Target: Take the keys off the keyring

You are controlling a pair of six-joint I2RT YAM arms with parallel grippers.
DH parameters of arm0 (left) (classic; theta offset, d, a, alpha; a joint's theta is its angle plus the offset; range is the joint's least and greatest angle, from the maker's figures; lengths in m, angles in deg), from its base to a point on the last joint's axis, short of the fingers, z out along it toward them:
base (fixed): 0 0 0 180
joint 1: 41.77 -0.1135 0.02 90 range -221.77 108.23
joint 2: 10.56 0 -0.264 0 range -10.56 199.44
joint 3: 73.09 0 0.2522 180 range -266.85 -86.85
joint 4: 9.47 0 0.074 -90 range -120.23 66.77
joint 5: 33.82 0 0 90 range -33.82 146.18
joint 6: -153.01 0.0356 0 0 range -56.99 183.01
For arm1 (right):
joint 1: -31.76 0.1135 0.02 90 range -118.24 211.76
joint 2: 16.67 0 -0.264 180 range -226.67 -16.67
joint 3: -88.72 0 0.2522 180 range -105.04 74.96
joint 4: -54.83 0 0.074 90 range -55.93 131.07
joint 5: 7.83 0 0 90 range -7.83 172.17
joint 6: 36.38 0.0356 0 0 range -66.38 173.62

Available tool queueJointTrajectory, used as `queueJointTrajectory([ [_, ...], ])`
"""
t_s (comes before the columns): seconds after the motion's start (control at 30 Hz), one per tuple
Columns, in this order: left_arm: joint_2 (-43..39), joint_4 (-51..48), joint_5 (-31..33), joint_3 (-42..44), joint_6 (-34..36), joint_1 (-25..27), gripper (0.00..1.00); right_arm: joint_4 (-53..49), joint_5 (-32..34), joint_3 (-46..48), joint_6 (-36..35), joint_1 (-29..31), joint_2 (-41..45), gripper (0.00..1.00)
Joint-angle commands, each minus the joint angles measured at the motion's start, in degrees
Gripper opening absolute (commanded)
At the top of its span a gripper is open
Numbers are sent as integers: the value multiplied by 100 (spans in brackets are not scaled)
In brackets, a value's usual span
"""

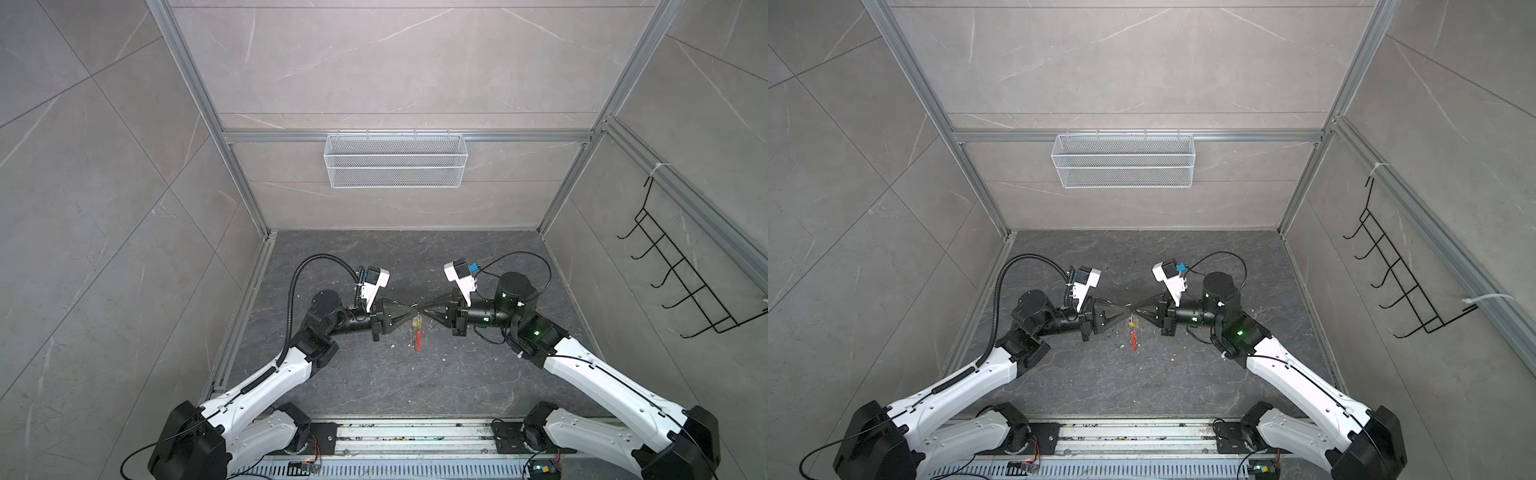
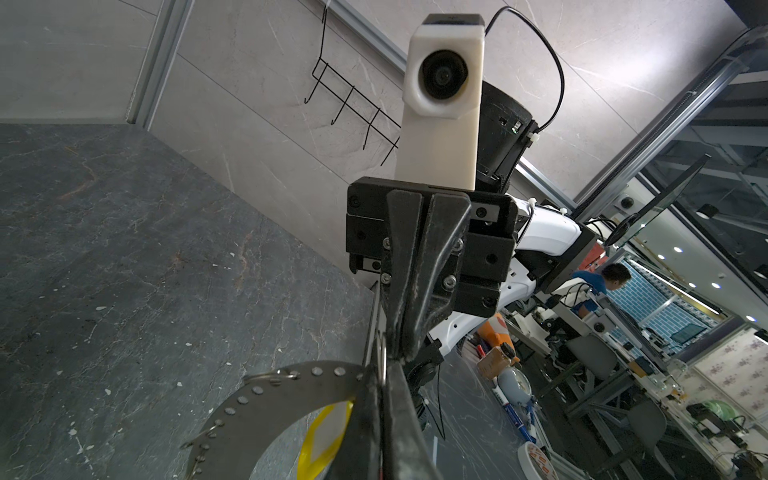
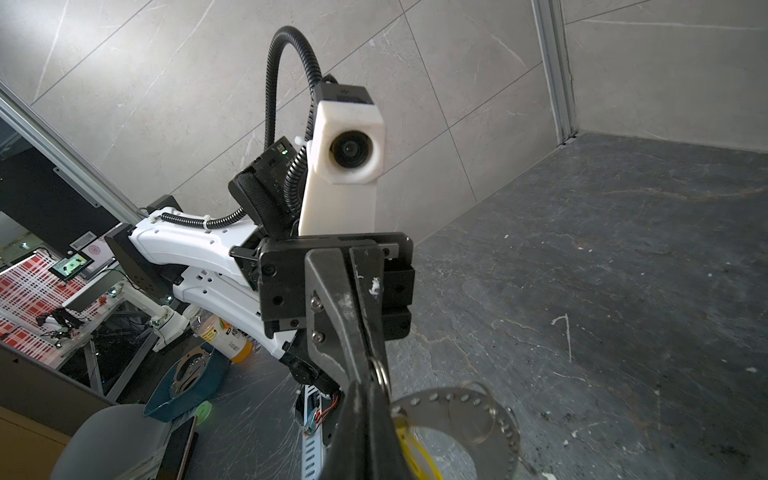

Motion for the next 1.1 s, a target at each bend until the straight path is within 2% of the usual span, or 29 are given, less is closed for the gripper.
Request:
queueJointTrajectory([
  [0.0,-242,167,40,-93,251,23,0,-75,371,-175,-16,18,209,20],
  [0.1,-319,187,32,-82,259,28,0,-421,745,-240,-104,18,303,32],
  [0.2,-358,218,14,-70,265,33,0,-382,507,-277,-1,18,90,35],
  [0.63,-361,162,85,-48,320,35,0,681,-498,-163,579,23,-147,27],
  [0.8,-362,166,115,-44,314,32,0,670,-560,-146,581,22,-176,19],
  [1.07,-424,165,155,-55,314,37,0,523,-530,-103,514,27,-237,22],
])
